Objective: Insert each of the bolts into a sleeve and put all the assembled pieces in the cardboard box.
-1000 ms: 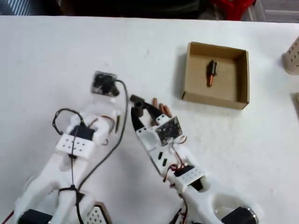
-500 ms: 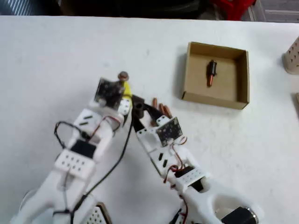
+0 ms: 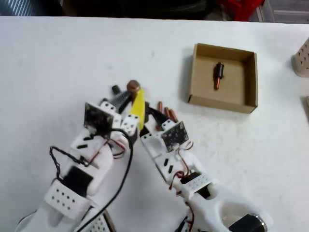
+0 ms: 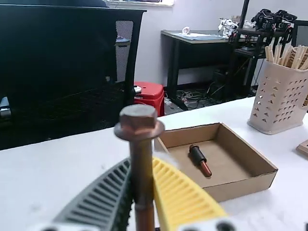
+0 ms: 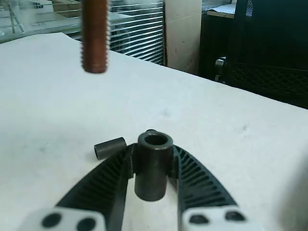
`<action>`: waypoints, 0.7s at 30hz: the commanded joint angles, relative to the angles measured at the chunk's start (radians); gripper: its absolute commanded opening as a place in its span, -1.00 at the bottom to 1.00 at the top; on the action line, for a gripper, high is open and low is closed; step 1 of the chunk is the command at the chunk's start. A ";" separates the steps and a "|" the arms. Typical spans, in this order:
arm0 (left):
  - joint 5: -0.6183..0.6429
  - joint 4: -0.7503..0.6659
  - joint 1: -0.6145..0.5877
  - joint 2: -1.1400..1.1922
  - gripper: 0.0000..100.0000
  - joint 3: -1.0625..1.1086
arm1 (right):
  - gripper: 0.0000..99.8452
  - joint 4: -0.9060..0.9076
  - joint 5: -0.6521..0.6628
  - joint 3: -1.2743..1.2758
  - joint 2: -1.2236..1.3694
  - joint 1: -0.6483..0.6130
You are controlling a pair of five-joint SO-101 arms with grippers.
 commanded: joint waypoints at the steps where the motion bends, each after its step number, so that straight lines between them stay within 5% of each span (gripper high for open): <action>1: 0.017 -0.003 0.035 -0.030 -0.96 -0.008 | -0.96 -0.025 -0.011 -0.006 -0.035 0.012; 11: 0.017 -0.015 0.058 -0.024 -0.96 -0.009 | -0.96 -0.027 -0.012 0.005 -0.044 0.012; 21: 0.012 -0.295 -0.004 0.280 -0.96 -0.017 | -0.96 -0.027 -0.012 0.005 -0.036 0.012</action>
